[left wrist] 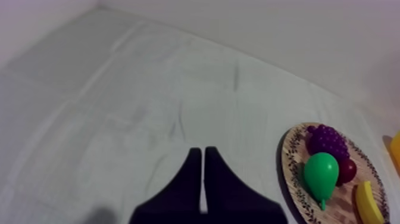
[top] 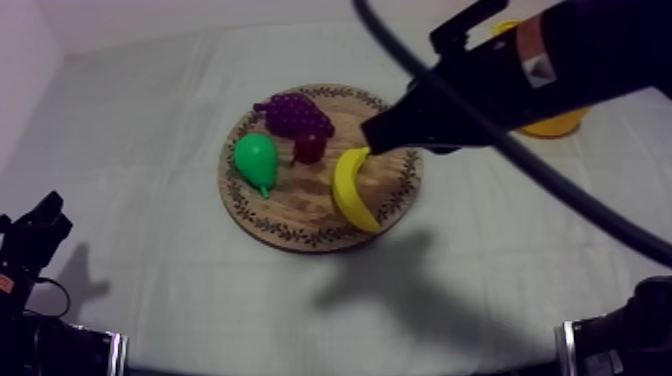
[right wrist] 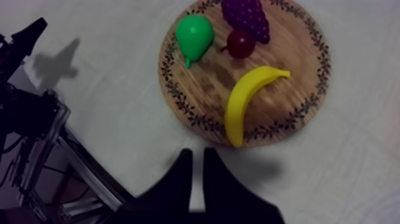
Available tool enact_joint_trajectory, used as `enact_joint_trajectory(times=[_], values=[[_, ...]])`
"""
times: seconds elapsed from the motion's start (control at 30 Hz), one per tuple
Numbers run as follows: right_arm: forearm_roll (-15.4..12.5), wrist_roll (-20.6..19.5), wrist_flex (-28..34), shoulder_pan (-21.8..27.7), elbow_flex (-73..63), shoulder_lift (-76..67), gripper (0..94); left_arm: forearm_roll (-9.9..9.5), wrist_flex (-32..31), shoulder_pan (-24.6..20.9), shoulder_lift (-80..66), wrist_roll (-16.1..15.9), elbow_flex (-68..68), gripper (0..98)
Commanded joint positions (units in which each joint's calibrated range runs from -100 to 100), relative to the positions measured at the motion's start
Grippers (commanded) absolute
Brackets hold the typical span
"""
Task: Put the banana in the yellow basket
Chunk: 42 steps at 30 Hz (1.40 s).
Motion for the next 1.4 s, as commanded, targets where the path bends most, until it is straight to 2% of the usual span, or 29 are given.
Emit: enact_joint_trajectory(times=[0.0, 0.3, 0.43, 0.5, 0.6, 0.93, 1.2, 1.37], values=[[0.0, -1.4, 0.7, 0.0, -0.9, 2.5, 6.5, -0.01, 0.0, 0.0, 0.0, 0.0, 0.0, 0.1], [0.1, -3.9, -1.4, 0.0, -1.3, 5.8, 9.1, -0.01, 0.0, 0.0, 0.0, 0.0, 0.0, 0.1], [0.3, -4.5, -1.8, 0.0, -1.2, 6.0, 45.7, -0.01, 0.0, 0.0, 0.0, 0.0, 0.0, 0.1], [0.2, -4.7, -2.5, 0.3, -0.9, 6.1, 55.4, -0.01, 0.0, 0.0, 0.0, 0.0, 0.0, 0.1], [-0.1, -4.9, -3.9, 1.2, -0.2, 6.1, 62.9, -0.01, 0.0, 0.0, 0.0, 0.0, 0.0, 0.1], [-0.7, -4.8, -5.7, 3.0, 0.4, 8.4, 66.3, -0.01, 0.0, 0.0, 0.0, 0.0, 0.0, 0.1], [-3.4, -2.0, -11.9, 6.4, 1.9, 15.4, 64.6, -0.01, 0.0, 0.0, 0.0, 0.0, 0.0, 0.1], [-4.3, -0.7, -13.6, 7.8, 0.8, 20.5, 64.1, -0.01, 0.0, 0.0, 0.0, 0.0, 0.0, 0.1]])
